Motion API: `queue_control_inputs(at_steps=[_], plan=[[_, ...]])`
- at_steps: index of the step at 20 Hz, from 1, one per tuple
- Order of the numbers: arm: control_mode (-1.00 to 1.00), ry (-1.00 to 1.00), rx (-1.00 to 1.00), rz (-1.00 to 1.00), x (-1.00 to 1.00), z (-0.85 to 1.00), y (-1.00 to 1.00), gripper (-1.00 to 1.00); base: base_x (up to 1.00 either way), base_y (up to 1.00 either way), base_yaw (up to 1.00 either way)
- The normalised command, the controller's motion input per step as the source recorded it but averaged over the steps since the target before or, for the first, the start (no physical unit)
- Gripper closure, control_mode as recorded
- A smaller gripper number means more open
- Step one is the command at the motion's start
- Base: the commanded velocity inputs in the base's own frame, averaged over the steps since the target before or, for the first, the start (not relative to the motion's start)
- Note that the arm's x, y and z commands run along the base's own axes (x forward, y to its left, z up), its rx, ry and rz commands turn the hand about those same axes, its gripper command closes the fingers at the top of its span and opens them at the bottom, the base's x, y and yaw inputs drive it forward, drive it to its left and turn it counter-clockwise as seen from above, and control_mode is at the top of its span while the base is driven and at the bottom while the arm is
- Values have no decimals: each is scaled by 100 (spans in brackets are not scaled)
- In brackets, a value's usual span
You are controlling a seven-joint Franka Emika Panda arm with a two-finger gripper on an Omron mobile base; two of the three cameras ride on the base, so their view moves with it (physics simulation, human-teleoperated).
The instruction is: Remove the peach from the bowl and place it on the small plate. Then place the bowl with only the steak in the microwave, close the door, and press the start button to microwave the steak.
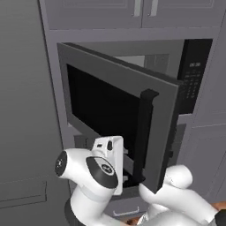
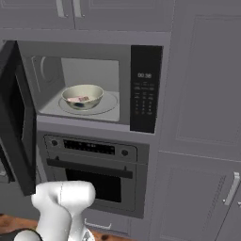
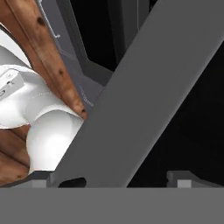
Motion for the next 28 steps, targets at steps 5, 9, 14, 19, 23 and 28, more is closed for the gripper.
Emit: queue_control_inputs(at_steps=[5,9,14,19,23,28], plan=[[-100,3,0,0,16,13,-99,-100,0,0,0],[-100,1,0,0,32,19,-89,-100,0,0,0],[-100,0,0,0,37,31,-64,-100,0,0,0],[-100,0,0,3,63,20,-9,-100,0,0,0],[-100,0,0,4,77,4,0,-100,0,0,0],[-100,5,1,6,88,-1,0,-100,0,0,0]])
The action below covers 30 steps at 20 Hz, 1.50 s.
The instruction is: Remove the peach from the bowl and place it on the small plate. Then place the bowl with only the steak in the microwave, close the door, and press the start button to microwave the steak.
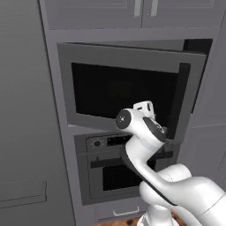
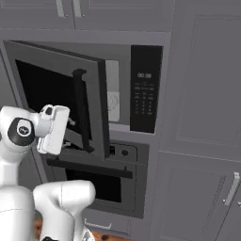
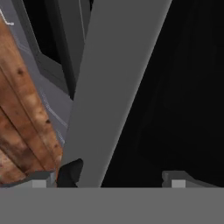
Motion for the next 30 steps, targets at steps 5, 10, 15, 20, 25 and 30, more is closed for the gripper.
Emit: queue_control_inputs(at_steps=[5,10,15,20,25,30], plan=[[-100,5,4,7,81,-8,0,-100,0,0,0],[-100,1,4,5,70,-5,0,-100,0,0,0],[-100,1,3,3,65,-1,0,-100,0,0,0],[-100,3,2,3,62,-7,0,-100,0,0,0],[-100,3,1,4,61,-20,0,-100,0,0,0],[-100,5,1,7,51,-26,-1,-100,0,0,0]])
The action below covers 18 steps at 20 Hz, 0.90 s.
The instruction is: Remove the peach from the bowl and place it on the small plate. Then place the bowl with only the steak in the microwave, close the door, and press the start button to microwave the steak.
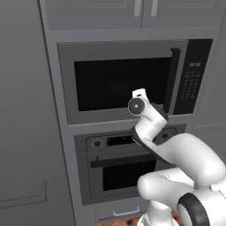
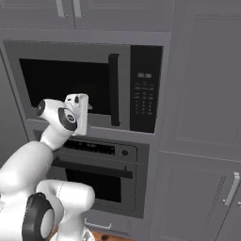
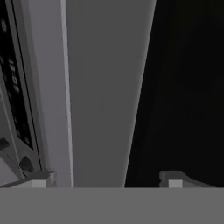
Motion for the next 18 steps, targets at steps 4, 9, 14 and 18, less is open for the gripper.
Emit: queue_control_inputs(at_steps=[4,9,14,18], plan=[[-100,6,6,6,-36,9,-26,-100,0,0,0],[-100,0,7,1,-94,29,-35,-100,0,0,0],[-100,0,11,1,-100,3,-38,-100,0,0,0],[-100,0,15,0,-100,0,-43,-100,0,0,0]])
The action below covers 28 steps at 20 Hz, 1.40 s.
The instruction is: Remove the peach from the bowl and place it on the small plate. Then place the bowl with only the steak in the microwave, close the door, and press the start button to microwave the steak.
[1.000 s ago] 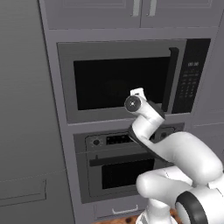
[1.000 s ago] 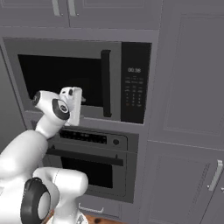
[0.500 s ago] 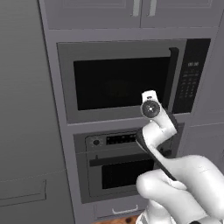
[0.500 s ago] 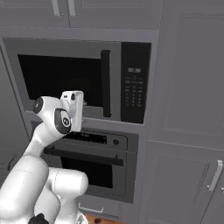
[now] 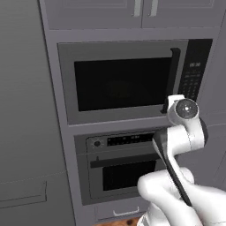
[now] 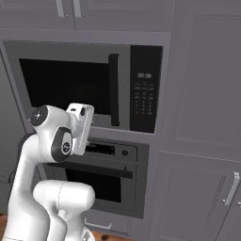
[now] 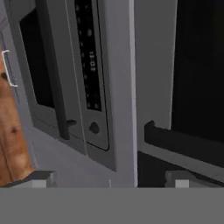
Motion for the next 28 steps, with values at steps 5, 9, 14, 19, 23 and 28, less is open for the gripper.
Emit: queue_control_inputs(at_steps=[5,9,14,19,23,28], plan=[[-100,1,19,0,-83,-20,-82,-100,0,0,0],[-100,-2,15,0,-26,-45,-81,-100,0,0,0],[-100,-41,13,0,0,-31,-35,-100,0,0,0],[-100,-28,12,0,13,-2,-25,-100,0,0,0],[-100,-10,8,0,49,0,-2,-100,0,0,0],[-100,-5,8,0,59,0,0,-100,0,0,0]])
